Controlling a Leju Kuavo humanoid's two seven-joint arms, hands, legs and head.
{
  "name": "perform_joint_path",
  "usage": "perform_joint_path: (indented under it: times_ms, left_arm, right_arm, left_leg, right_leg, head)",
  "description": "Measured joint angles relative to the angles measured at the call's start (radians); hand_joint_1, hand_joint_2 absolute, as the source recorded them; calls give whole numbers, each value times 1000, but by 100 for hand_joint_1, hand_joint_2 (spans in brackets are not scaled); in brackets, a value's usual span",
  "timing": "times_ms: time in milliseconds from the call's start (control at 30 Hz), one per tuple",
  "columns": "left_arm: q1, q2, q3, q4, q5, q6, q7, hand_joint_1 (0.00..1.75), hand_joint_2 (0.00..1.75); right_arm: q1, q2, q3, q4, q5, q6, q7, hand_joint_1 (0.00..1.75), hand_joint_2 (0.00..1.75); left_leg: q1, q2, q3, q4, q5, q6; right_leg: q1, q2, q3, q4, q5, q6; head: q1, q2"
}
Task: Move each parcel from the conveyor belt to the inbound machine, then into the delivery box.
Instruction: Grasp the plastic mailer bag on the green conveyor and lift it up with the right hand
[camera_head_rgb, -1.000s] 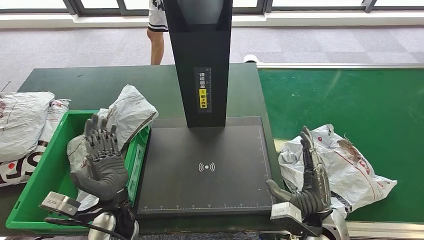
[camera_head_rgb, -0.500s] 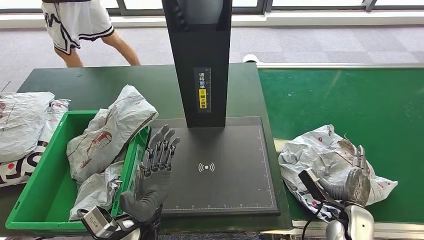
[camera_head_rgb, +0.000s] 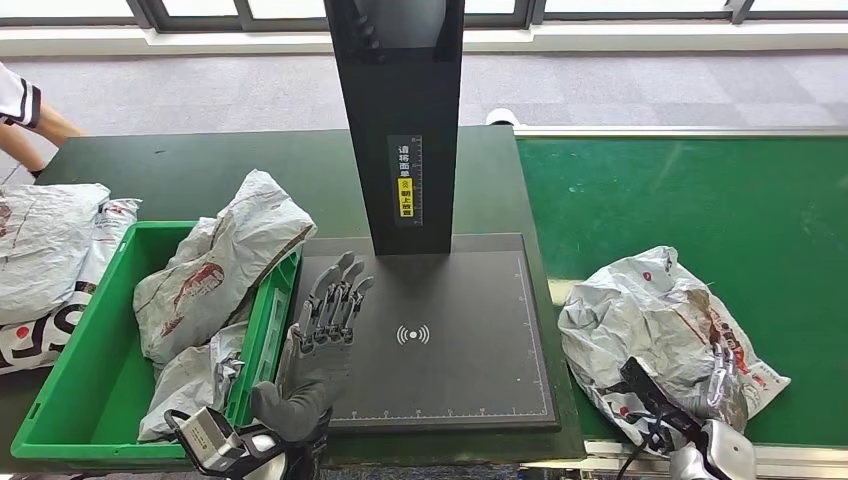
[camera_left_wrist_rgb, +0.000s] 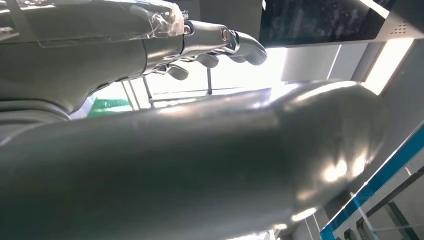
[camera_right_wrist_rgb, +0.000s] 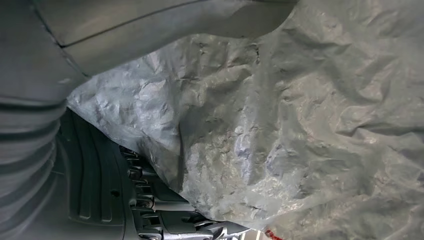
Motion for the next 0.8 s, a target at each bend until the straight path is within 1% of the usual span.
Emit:
perform_joint_path:
  times_ms: [33, 167, 233, 467, 600, 700, 800]
  left_arm:
    - [-2, 0, 0, 3, 0, -1, 0, 0, 0]
    - [-8, 0, 0, 15, 0, -7, 0, 0, 0]
    - [-10, 0, 0, 22, -1, -10, 0, 0, 0]
    - [-10, 0, 0, 33, -5, -12, 0, 0, 0]
    - [-9, 0, 0, 37, -13, -12, 0, 0, 0]
    - [-2, -3, 0, 37, -25, -12, 0, 0, 0]
    - [13, -10, 0, 34, -39, -9, 0, 0, 0]
  right_arm:
    - [-7, -1, -2, 15, -1, 8, 1, 1, 175]
    - [-33, -5, -14, 69, 6, 75, 7, 175, 175]
    - [-39, -4, -14, 85, 13, 93, -2, 175, 175]
    - [-50, -1, -14, 102, 26, 86, -16, 175, 175]
    - [-52, 2, -14, 102, 18, 51, -34, 175, 175]
    - [-39, 21, -15, 71, -5, 0, -71, 175, 175]
    - [7, 61, -14, -48, -94, -43, -155, 175, 175]
  left_leg:
    - [0, 0, 0, 0, 0, 0]
    - [0, 1, 3, 0, -1, 0]
    - [1, 2, 5, 0, -2, 1]
    - [0, 2, 7, 1, -1, 4]
    - [0, 1, 7, 2, 0, 4]
    - [0, 1, 6, 2, 0, 4]
    - [0, 0, 4, 2, -1, 4]
  right_leg:
    - [0, 0, 0, 0, 0, 0]
    - [1, 1, 3, -1, 0, 0]
    - [1, 1, 5, -1, -1, 1]
    - [0, 1, 9, -2, 1, 4]
    - [0, 1, 10, -2, 2, 4]
    - [1, 0, 10, -2, 2, 4]
    - [0, 0, 8, -2, 2, 4]
  head:
    - [0, 0]
    - [0, 0]
    - [0, 0]
    - [0, 0]
    - [0, 0]
    - [0, 0]
    - [0, 0]
